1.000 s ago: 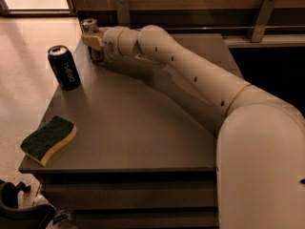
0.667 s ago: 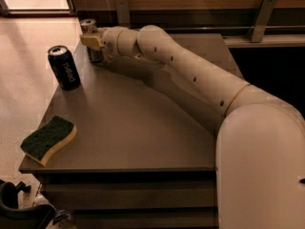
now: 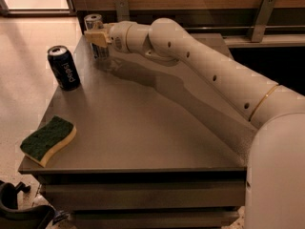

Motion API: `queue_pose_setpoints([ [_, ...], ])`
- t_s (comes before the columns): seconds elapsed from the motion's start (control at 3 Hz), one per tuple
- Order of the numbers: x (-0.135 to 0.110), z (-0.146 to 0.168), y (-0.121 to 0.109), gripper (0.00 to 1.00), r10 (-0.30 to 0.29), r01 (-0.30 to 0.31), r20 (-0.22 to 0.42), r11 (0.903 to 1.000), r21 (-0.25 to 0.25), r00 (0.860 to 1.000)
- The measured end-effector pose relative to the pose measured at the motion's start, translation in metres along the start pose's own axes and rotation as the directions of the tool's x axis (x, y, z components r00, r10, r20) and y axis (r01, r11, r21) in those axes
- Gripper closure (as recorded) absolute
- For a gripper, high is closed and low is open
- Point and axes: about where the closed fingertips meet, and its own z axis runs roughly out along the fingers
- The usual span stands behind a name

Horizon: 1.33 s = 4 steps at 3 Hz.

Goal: Move redbull can near sponge

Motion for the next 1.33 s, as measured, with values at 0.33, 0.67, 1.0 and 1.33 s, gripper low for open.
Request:
queue_pose_setpoints([
  [0.33, -0.025, -0.051, 0.020, 1.00, -0.012, 0.012, 0.017, 0.9999, 0.009, 1.000],
  [0.67, -0.032, -0.102, 0.054, 1.00, -0.015, 0.015, -0.002, 0.9998, 0.015, 1.000],
  [1.0, -0.031, -0.139, 0.093, 1.00, -0.025, 0.025, -0.027, 0.9995, 0.018, 0.999],
  [1.33, 0.001, -0.169, 0.146, 1.00, -0.028, 0.028, -0.071, 0.9996, -0.004, 0.997],
])
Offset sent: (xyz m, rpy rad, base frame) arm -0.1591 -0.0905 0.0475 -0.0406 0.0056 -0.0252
